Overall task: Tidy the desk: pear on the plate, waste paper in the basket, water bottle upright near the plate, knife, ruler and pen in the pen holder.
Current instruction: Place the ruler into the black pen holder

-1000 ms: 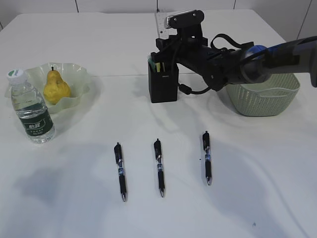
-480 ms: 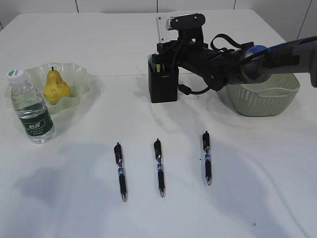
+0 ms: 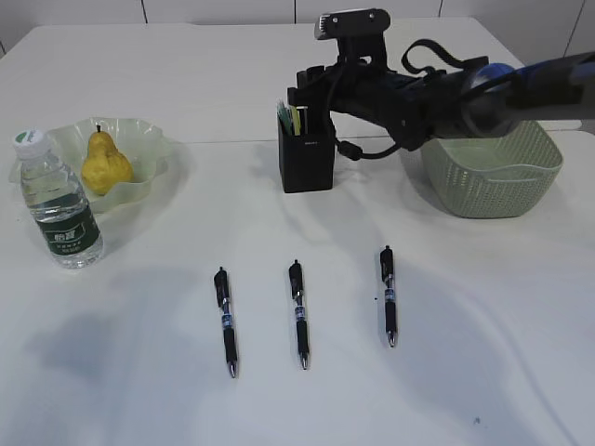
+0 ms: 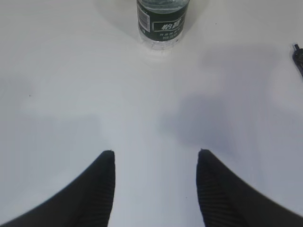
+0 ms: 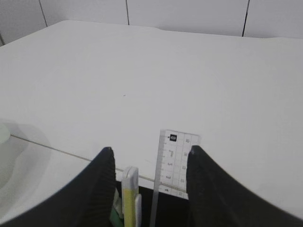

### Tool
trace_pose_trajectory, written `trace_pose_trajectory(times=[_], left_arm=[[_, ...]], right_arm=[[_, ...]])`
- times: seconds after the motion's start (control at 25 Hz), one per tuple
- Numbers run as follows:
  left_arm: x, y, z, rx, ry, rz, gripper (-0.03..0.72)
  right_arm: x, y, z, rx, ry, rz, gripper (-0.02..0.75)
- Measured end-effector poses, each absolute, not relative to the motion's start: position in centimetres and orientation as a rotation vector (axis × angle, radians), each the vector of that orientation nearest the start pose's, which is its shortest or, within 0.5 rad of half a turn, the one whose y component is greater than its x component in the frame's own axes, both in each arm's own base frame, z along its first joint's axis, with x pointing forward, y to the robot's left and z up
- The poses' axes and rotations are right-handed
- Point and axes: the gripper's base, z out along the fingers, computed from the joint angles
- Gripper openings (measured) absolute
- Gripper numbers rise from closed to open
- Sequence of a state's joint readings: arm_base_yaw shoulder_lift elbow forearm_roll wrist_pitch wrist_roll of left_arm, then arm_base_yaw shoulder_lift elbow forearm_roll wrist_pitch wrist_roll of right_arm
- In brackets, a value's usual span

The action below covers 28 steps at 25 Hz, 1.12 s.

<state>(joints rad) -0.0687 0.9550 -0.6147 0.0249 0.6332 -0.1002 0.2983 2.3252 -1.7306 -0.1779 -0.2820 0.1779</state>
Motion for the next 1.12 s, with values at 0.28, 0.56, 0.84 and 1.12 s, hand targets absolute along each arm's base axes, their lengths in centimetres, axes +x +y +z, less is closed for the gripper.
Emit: trace_pose_trajectory(times=[0.28, 0.56, 0.84, 1.12], left_arm=[[17.4, -1.1, 26.4, -0.02, 2.457, -0.047, 0.384], [17.4, -1.1, 26.4, -0.02, 2.457, -0.047, 0.384], [17.4, -1.1, 26.4, -0.02, 2.457, -0.047, 0.384], [17.4, -1.2, 26.4, -0.043, 2.458, -0.08, 0.384]], right_arm=[[51.0, 15.8, 21.4, -0.279, 1.862, 0.227, 0.393], [49.5, 15.0, 24.1, -0.27, 2.004, 0.177, 0.394], [47.2, 13.9, 27.0, -0.255, 2.166, 0.118, 0.394], [44.6, 13.0, 28.5, -0.214, 2.376, 0.094, 0.394]])
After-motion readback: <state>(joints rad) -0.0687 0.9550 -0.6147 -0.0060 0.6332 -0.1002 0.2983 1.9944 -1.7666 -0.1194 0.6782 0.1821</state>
